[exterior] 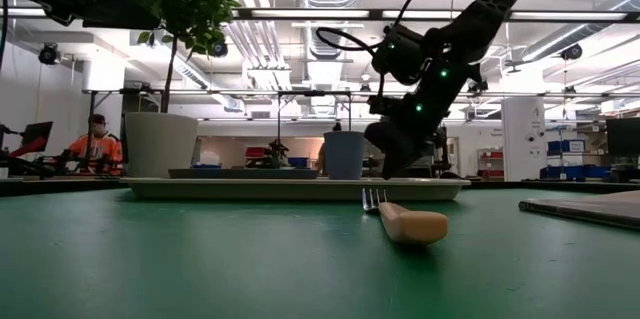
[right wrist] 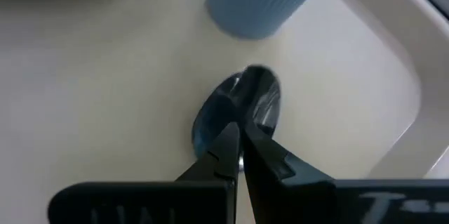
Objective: Pick and place plate/cup/fork/spoon on tray
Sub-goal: Put the yellow spoon on the white serving tray to the right of the blue plate
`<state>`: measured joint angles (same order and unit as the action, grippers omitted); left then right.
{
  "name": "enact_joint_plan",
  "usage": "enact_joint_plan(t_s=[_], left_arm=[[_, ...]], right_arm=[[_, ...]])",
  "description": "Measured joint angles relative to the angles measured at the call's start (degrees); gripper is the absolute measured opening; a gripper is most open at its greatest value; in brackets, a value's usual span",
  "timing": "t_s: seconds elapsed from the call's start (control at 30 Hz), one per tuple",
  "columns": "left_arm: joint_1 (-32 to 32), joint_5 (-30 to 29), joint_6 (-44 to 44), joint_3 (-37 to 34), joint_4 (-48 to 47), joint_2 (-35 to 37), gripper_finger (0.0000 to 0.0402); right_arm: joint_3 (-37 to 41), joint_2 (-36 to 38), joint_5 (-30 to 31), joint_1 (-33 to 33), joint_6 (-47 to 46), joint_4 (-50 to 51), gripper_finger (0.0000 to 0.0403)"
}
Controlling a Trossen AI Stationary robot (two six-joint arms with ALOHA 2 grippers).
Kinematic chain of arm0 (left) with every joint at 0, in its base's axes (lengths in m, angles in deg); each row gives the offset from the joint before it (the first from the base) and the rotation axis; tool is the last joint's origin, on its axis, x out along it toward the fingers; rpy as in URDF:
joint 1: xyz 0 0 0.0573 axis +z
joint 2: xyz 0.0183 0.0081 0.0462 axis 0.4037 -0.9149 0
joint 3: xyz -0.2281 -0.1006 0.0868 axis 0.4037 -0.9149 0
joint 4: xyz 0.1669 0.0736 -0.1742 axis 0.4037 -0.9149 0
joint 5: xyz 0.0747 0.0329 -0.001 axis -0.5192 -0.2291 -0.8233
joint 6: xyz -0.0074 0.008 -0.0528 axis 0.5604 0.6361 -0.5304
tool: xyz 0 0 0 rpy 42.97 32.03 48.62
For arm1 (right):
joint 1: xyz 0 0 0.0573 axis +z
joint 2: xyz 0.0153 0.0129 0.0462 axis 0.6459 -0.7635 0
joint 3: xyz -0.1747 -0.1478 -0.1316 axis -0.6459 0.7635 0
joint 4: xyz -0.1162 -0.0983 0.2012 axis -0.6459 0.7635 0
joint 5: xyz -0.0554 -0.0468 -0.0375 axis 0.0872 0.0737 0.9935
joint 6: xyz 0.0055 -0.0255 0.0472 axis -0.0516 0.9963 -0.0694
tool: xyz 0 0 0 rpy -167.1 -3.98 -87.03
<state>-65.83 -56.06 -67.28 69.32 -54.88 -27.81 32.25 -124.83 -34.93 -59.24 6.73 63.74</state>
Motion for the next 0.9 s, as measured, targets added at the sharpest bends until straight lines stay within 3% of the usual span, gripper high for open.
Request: enact_joint_plan(t_s=[0.23, 0.47, 0.9], left_arm=[[0.00, -0.02, 0.02, 0.00, 0.00, 0.03, 0.0114], [0.00, -0.07, 0.17, 0.00, -0.03, 0.07, 0.0114], [0.00, -0.07, 1.25, 0.00, 0.07, 0.07, 0.0114]], right_arm=[[0.94, -1.17, -5.11, -1.81, 1.91, -8.11, 0.0008], [1.01, -4.36, -4.08, -3.61, 3.06, -8.56, 0.0008], [1.01, -3.14, -2.19, -4.28, 3.26, -5.57, 0.0009]])
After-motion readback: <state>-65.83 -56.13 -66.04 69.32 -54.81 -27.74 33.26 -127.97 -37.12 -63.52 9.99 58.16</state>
